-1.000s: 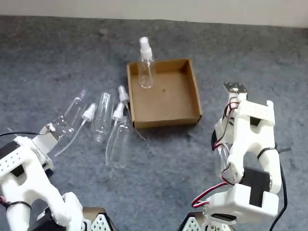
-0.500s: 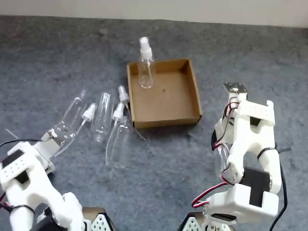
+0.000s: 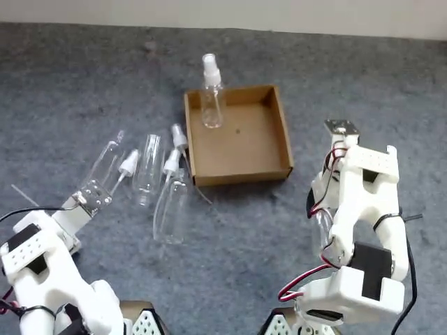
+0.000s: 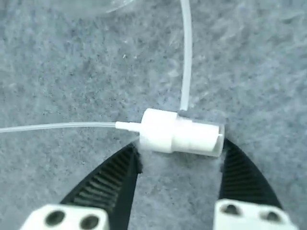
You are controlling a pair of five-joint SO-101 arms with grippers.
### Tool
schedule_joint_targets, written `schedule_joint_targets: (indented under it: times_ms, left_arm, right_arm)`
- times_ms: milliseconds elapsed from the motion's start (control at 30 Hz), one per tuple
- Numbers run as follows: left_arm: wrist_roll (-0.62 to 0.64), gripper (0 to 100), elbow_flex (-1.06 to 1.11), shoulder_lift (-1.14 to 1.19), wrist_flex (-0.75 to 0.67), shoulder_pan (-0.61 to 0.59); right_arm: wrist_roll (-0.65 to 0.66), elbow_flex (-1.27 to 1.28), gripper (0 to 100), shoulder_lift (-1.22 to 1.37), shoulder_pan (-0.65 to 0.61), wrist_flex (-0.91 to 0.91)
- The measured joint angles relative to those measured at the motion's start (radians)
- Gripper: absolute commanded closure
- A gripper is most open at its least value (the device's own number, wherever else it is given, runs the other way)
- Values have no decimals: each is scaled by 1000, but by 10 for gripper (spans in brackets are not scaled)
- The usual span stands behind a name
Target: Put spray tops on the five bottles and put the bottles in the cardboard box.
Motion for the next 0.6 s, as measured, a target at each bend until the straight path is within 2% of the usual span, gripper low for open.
schedule_joint_targets:
  times_ms: [67,267,367,500,600]
  left_arm:
    - [92,898,2,8,2,-2]
    - [690,895,-92,6,127,15]
    - [914,893,-155,6,218,68]
    - [1120,811,-173,8,253,121]
    - [1168,761,-173,8,259,127]
  right_arm:
    - [0,0,995,0,0,0]
    - [0,0,995,0,-2,0]
    - [0,0,995,0,-9,6]
    - [0,0,995,0,-12,25]
    - [0,0,995,0,-11,28]
